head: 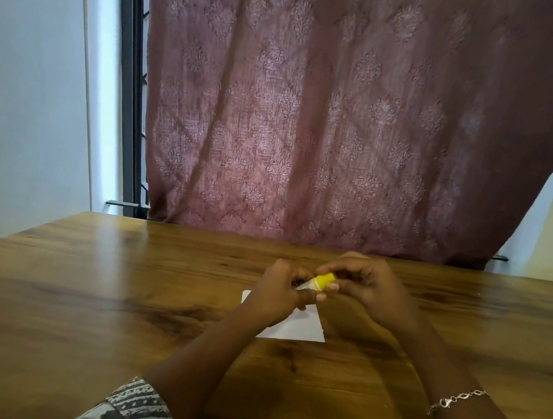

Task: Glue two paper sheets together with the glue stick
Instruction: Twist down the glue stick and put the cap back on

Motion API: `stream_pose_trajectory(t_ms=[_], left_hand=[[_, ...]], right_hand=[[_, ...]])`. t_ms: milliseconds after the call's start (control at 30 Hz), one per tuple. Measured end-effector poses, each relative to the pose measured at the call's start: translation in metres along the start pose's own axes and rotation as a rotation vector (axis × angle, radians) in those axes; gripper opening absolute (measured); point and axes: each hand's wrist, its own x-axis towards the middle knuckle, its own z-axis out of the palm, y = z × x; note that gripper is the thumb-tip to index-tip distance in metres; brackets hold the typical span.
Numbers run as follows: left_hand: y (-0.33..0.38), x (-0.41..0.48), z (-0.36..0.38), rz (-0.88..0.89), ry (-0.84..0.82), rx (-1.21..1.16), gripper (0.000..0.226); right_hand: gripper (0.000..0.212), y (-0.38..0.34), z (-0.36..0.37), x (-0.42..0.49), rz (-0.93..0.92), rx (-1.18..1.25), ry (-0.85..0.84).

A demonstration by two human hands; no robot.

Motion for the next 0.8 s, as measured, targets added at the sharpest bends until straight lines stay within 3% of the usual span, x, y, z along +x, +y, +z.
stream_pose_trajectory(t_ms=[200, 400, 600, 800], left_hand=[[-0.003, 0.002, 0.001, 0.021, 0.004, 0.063, 0.023], [-0.005, 0.004, -0.004, -0.005, -0.017, 0.048, 0.022], [-0.005, 0.002, -0.004, 0.039, -0.004, 0.141, 0.022], [-0.005, 0.003, -0.003, 0.08, 0.015, 0.2, 0.022]], right_hand=[[0.01, 0.0, 0.007, 0.001, 0.064, -0.257, 0.029], [0.022, -0.001, 0.007, -0.001, -0.006, -0.349, -0.006], [0.014, 0.002, 0.008, -0.001, 0.017, -0.459, -0.039], [0.034, -0.001, 0.012, -0.002, 0.041, -0.568, 0.027]])
